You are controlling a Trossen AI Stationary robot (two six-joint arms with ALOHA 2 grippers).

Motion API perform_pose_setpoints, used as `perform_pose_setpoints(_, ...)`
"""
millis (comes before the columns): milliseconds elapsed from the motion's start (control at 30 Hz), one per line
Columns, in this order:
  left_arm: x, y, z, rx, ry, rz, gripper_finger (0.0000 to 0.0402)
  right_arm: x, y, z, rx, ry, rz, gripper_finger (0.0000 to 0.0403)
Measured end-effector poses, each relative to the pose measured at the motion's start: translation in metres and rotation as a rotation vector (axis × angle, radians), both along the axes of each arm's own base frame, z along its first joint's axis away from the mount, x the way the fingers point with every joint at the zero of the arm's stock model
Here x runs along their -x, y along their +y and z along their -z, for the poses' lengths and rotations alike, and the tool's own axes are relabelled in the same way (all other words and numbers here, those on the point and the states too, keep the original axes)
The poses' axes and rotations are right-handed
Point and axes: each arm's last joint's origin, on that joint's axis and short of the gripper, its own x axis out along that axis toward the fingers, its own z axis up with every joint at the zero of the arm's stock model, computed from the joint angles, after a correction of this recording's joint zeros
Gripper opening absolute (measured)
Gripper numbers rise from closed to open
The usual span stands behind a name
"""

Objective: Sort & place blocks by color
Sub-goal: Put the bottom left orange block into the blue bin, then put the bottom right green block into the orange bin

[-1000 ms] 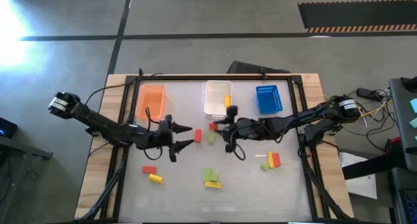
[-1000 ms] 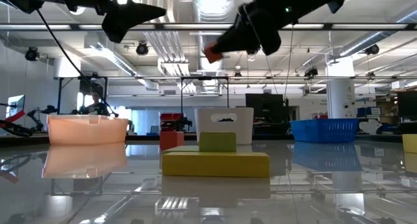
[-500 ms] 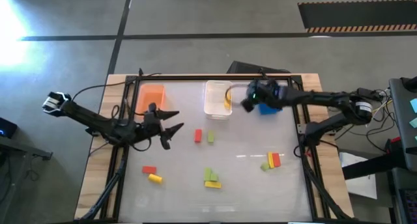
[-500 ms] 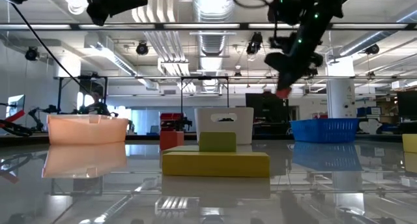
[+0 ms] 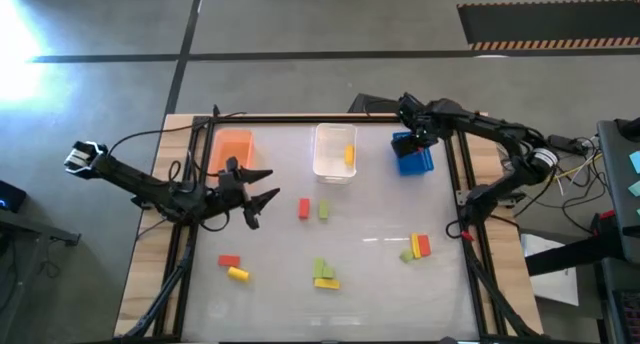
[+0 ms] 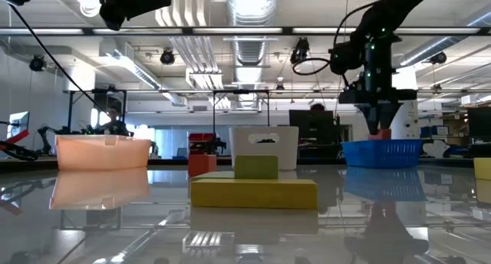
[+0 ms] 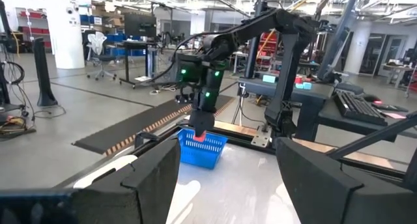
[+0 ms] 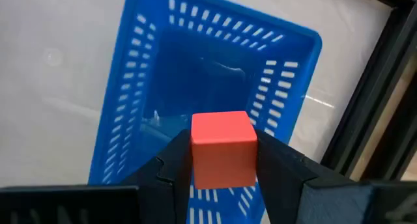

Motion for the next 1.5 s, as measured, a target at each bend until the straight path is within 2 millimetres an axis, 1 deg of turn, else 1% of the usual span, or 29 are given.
perform_pose_setpoints(267, -0.002, -0.001, 0.003, -0.007, 0.019, 0.000, 0.0238, -0.012, -0.014, 0.030, -0.060, 0.057, 0.004, 0.0127)
perform_pose_setpoints(367, -0.002, -0.001, 0.004, -0.008, 0.024, 0.000, 0.0238, -0.016, -0.019, 0.036, -0.077, 0.077, -0.029, 0.0140)
perform_pose_setpoints(467, -0.002, -0.001, 0.004, -0.009, 0.029, 0.000, 0.0238, -0.019, -0.021, 0.039, -0.082, 0.082, -0.034, 0.0160)
perform_pose_setpoints(600, -0.002, -0.001, 0.004, -0.009, 0.029, 0.000, 0.0238, -0.021, -0.024, 0.035, -0.072, 0.073, -0.035, 0.0183)
perform_pose_setpoints(733, -0.002, -0.001, 0.004, -0.009, 0.029, 0.000, 0.0238, -0.023, -0.026, 0.028, -0.061, 0.063, -0.037, 0.0195)
perform_pose_setpoints(833, -0.002, -0.001, 0.004, -0.009, 0.029, 0.000, 0.0238, -0.023, -0.025, 0.015, -0.052, 0.054, -0.031, 0.0197)
perform_pose_setpoints(933, -0.002, -0.001, 0.004, -0.009, 0.029, 0.000, 0.0238, -0.025, -0.020, -0.003, -0.044, 0.045, -0.030, 0.0193)
perform_pose_setpoints(1067, -0.002, -0.001, 0.005, -0.011, 0.035, 0.000, 0.0238, -0.031, 0.000, -0.031, -0.015, 0.013, -0.076, 0.0186)
perform_pose_setpoints(1233, -0.002, -0.001, 0.005, -0.011, 0.038, 0.000, 0.0238, -0.041, 0.043, -0.062, 0.032, -0.066, -0.144, 0.0178)
perform_pose_setpoints(1367, -0.002, -0.001, 0.005, -0.011, 0.038, 0.000, 0.0238, -0.050, 0.082, -0.075, 0.046, -0.133, -0.213, 0.0172)
perform_pose_setpoints(1500, -0.002, -0.001, 0.005, -0.012, 0.038, 0.000, 0.0238, -0.061, 0.120, -0.081, 0.045, -0.179, -0.301, 0.0167)
